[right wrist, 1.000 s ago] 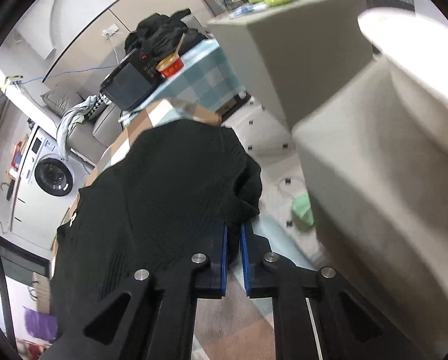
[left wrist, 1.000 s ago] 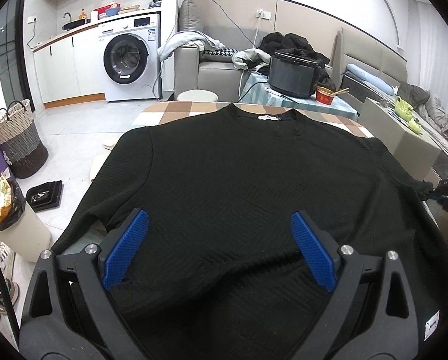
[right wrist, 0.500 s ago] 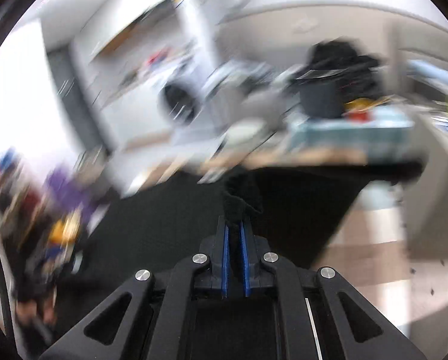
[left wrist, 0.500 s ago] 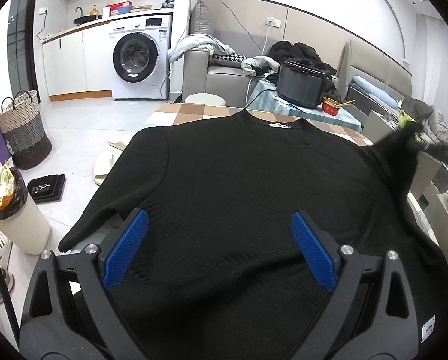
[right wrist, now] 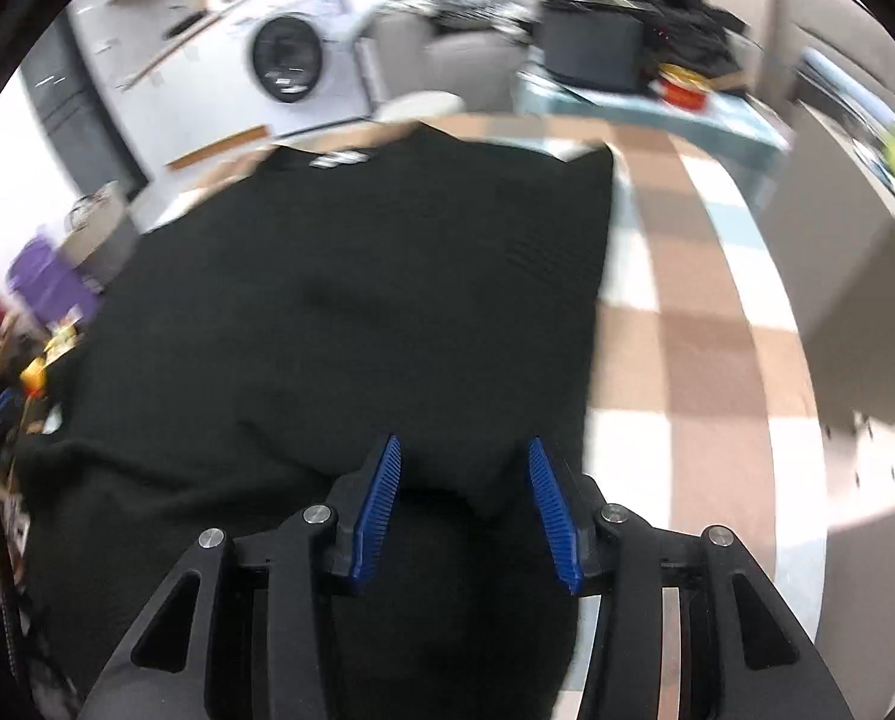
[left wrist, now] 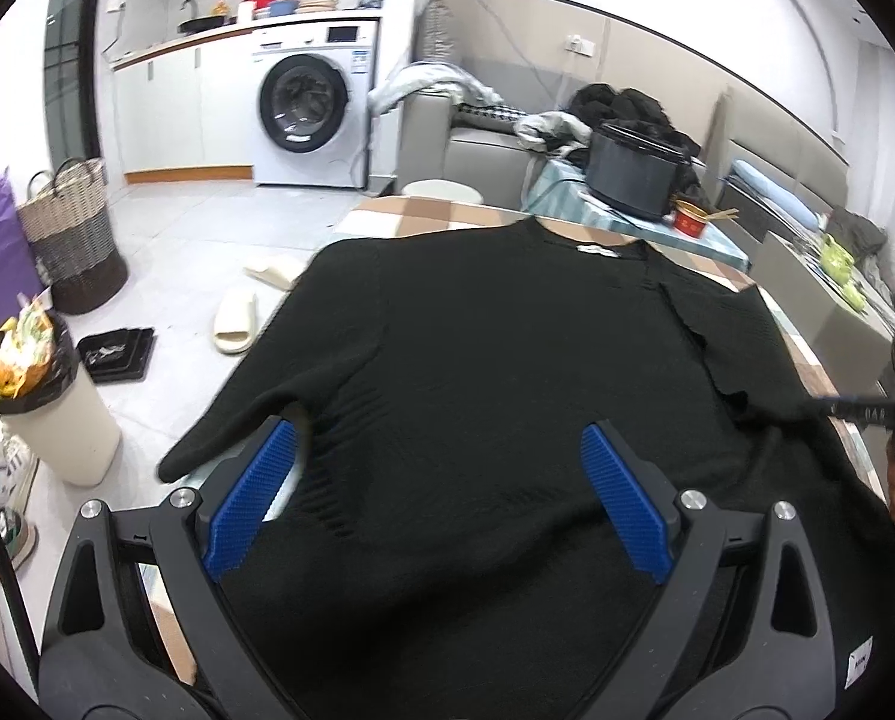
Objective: Fold small clothes
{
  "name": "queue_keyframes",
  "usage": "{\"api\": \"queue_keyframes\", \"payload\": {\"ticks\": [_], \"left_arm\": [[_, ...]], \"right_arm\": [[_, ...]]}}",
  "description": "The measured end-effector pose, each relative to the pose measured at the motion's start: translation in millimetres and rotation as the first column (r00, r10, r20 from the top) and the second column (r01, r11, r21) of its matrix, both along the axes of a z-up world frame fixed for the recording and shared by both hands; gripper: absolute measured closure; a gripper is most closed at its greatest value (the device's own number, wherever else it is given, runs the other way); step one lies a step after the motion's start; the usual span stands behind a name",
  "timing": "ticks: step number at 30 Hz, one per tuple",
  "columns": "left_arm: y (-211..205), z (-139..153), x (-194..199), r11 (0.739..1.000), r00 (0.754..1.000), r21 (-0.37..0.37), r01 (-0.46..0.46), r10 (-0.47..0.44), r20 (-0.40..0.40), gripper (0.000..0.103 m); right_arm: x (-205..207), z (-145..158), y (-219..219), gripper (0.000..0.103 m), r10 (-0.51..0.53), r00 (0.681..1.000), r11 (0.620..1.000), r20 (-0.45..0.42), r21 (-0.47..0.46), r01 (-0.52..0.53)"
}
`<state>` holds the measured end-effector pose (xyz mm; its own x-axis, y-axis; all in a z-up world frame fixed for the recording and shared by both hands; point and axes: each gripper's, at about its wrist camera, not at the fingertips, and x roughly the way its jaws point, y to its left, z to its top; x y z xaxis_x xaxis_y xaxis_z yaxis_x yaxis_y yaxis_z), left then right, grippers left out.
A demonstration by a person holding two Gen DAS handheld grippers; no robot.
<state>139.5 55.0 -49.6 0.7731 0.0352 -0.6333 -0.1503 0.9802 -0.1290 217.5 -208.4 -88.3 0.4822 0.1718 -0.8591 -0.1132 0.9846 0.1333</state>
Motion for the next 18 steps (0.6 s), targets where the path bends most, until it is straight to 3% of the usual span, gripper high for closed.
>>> {"api": "queue_keyframes", "payload": {"ticks": [4,9,14,18], "left_arm": [[31.6,-5.0,-8.6,0.995,0.995,-0.026,-0.095,0.094,-0.027,0.006],[98.3,-20.5,-16.0,0.96,0.971,-0.149,-0.235,0.225,-0.083,0.005],[168.2,-52.5,-15.8,0.86,0.934,-0.366,-0.355,0.308,-0.182,0.009],[201.4,-79.2,-5.5,0.796,0.918,-0.459,-0.393,0.311,-0.246,0.014]], "right_arm": [[9.2,-12.3,-2.6,0.066,0.002,0.997,0.994,-0.072,-0.111,-0.01],[-3.5,10.5,-11.1,0.059,-0.029,1.0,1.0,-0.007,0.01,0.029],[-13.3,27.8,-6.6,0.054,-0.052,0.998,0.995,0.046,0.085,0.048],[-21.1,34.7,-0.9,0.052,-0.054,0.996,0.993,0.071,0.112,0.045]]}}
